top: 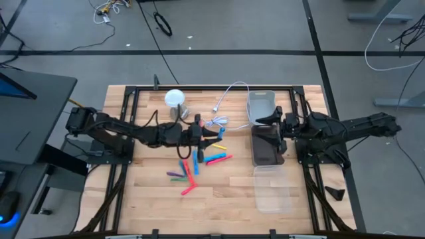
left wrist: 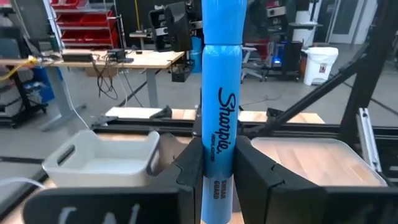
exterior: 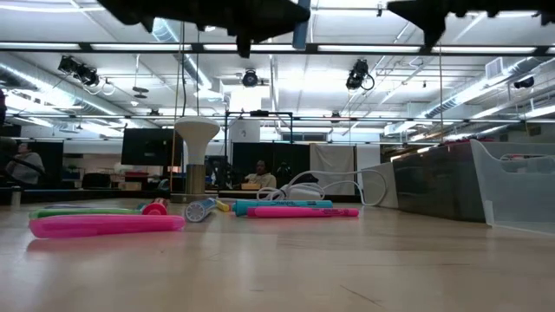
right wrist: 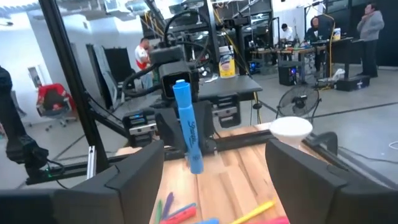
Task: Pick & Place Markers
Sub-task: Put the left blue highlighter into the gray bin
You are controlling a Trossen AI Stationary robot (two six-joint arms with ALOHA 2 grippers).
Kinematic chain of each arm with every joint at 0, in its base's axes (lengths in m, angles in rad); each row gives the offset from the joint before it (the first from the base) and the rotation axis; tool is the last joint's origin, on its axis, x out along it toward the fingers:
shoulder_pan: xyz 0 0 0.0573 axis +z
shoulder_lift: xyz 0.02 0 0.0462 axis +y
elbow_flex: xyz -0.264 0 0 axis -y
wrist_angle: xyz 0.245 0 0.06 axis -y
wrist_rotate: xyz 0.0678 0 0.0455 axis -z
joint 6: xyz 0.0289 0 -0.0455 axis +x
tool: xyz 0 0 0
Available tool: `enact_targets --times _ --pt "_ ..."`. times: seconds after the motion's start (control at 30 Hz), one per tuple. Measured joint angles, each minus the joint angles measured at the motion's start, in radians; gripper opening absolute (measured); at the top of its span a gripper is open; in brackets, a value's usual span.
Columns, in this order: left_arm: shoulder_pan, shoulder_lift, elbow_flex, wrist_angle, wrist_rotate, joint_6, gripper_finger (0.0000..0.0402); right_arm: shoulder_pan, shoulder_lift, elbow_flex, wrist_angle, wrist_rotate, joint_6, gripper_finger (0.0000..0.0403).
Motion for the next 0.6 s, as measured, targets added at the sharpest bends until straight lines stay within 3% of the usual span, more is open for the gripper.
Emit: enact_targets --times 0.27,0.6 --pt "0.028 0.0 0.114 -0.057 0.062 0.041 0.0068 0.0 0.243 0.226 -0.001 -0.037 -0.081 0.0286" --pt "0.059 -0.001 0.186 -0.071 0.071 0.063 0.0068 0.0 0.456 0.464 -0.035 -0.113 -0.119 0.0286"
